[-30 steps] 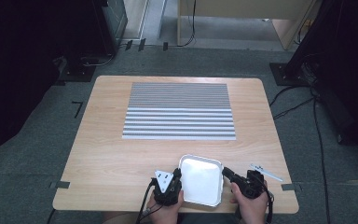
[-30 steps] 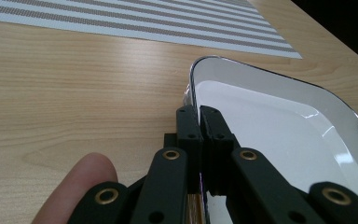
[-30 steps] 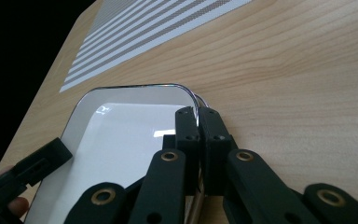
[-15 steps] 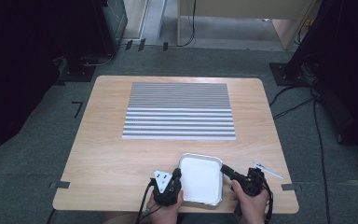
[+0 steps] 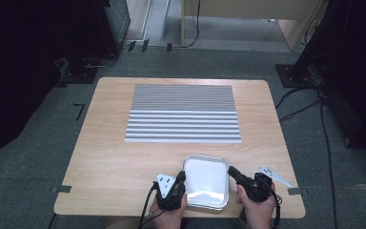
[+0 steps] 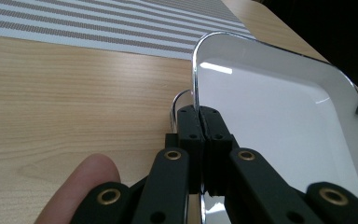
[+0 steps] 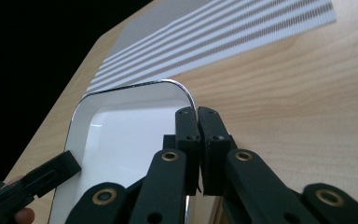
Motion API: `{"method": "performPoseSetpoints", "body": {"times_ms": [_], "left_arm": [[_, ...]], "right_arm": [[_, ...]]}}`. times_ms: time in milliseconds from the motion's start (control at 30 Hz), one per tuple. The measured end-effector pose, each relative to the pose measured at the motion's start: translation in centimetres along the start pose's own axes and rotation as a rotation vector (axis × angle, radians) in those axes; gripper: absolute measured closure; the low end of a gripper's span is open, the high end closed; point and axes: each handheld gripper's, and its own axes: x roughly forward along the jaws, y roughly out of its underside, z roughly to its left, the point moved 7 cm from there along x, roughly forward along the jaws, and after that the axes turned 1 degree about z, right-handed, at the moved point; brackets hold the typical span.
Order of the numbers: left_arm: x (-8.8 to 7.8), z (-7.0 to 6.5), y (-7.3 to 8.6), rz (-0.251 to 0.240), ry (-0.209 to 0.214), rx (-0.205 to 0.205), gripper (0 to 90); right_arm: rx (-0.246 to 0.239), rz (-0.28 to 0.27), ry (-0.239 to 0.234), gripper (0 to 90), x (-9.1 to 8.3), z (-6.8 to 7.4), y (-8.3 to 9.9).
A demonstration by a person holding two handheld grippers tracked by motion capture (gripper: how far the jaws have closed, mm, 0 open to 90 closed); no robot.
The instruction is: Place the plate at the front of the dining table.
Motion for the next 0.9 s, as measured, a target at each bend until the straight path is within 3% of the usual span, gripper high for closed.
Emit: {"method": "performPoseSetpoints", "body": {"times_ms": [133, 367, 433, 533, 600, 700, 800, 833, 900], "left_arm": [[0.2, 0.4, -0.4, 0.001, -0.004, -0.018, 89.3], [1.6, 1.0, -0.6, 0.062, 0.009, -0.053, 87.9], [1.8, 1.1, -0.3, 0.064, -0.004, -0.069, 87.7], [1.9, 1.2, -0.1, 0.056, -0.02, -0.082, 89.2], [1.9, 1.2, -0.1, 0.046, -0.029, -0.089, 89.7], [2.0, 1.1, -0.1, 0.041, -0.029, -0.101, 89.8], [2.0, 1.2, -0.1, 0.039, -0.027, -0.107, 89.8], [1.9, 1.2, -0.1, 0.036, -0.025, -0.111, 89.9], [1.9, 1.2, -0.1, 0.035, -0.024, -0.113, 89.9]], "right_arm": [[-0.035, -0.034, -0.006, 89.0, 0.3, 0.5, -0.6], [-0.04, 0.006, 0.039, 88.5, 2.6, -0.1, -1.5], [-0.022, 0.03, 0.029, 84.3, 3.1, -0.6, -1.4], [0.001, 0.028, -0.008, 77.9, 2.9, -0.5, -1.4], [-0.024, 0.016, 0.001, 75.7, 2.1, -0.2, -1.6], [-0.061, 0.023, 0.068, 76.4, 0.7, -0.5, -1.0], [-0.037, 0.054, 0.087, 79.2, 0.3, -0.7, -0.2], [-0.037, 0.091, 0.099, 81.9, 0.2, -0.6, 0.7], [-0.054, 0.102, 0.109, 83.4, 0.4, -0.3, 1.0]]}}
